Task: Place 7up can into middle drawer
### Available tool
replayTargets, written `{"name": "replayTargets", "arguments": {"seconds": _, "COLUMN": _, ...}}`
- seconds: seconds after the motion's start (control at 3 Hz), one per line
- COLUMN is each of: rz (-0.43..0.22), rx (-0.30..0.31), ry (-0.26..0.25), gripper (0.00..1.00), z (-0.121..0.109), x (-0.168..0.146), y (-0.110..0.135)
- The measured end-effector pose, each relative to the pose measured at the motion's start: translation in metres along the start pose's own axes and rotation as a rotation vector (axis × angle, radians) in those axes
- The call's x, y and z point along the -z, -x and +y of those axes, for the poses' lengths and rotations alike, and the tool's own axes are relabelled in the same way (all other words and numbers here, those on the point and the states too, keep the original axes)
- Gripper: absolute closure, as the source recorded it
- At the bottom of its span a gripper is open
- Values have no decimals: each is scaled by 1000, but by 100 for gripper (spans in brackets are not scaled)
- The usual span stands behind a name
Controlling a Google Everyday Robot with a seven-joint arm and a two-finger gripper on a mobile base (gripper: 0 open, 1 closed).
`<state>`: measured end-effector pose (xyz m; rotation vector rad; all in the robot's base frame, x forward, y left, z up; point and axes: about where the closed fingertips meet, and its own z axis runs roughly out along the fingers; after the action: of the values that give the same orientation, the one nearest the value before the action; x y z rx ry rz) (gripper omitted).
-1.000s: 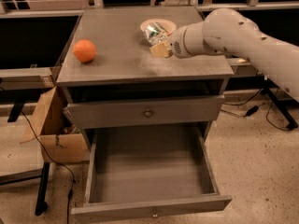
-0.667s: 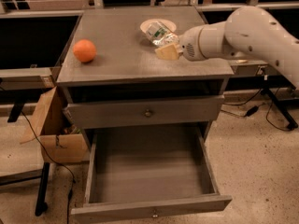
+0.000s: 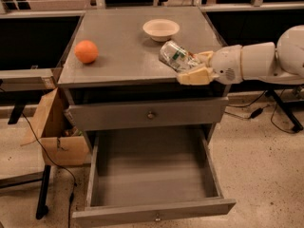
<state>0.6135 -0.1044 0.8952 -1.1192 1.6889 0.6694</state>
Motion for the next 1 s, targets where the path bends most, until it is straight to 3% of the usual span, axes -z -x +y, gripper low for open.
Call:
{"name": "replayTargets", "arguments": {"seconds": 0.33, "rz": 87, "rx": 152, "ry": 153, "gripper": 100, "z": 17, "x": -9, "y": -28}}
{"name": "replayTargets", "arguments": {"seconds": 0.67, "rz": 113, "rx": 167, "ry": 243, "gripper": 100, "z": 39, "x": -8, "y": -36}}
{"name": "replayTargets", "arguments": {"seconds": 1.0, "rz": 105, "rx": 173, "ry": 248, "gripper": 100, "z": 42, "x": -11, "y": -37}}
